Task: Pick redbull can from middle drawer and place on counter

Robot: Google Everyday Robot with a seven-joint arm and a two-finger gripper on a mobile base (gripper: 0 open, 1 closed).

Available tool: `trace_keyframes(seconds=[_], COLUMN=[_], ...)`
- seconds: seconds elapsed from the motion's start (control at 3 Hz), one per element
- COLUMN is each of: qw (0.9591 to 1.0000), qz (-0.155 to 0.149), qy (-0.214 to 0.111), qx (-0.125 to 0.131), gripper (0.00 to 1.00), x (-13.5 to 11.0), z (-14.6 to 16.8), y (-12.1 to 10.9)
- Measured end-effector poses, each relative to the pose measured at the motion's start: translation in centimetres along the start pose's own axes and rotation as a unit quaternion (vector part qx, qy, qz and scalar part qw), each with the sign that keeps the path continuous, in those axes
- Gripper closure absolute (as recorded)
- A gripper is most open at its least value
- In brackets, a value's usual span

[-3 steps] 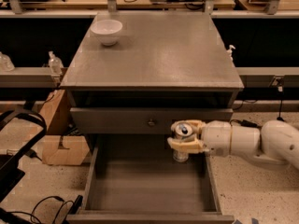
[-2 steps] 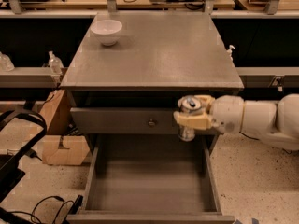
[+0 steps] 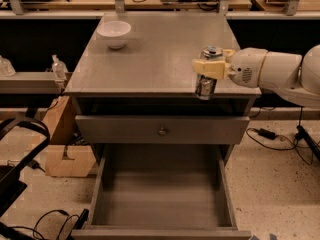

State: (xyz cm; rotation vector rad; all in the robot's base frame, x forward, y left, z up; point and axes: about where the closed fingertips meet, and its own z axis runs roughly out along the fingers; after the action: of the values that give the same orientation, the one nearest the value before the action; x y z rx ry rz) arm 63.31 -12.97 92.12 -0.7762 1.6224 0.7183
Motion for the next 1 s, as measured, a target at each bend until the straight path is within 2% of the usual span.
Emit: trace_keyframes(seconds=[0.33,0.67,1.0], qw=[1.0000,0.9999,0.9997], qz=[0.000,-0.011,-0.025], qy=[0.000,0.000,-0.005], qx=[0.000,0.007,0.004], gripper=[1.00,1.00,1.00], x=[0.0,-2.0,-6.1], z=[0.0,0.7,4.7], y=[0.0,-1.4,-6.1])
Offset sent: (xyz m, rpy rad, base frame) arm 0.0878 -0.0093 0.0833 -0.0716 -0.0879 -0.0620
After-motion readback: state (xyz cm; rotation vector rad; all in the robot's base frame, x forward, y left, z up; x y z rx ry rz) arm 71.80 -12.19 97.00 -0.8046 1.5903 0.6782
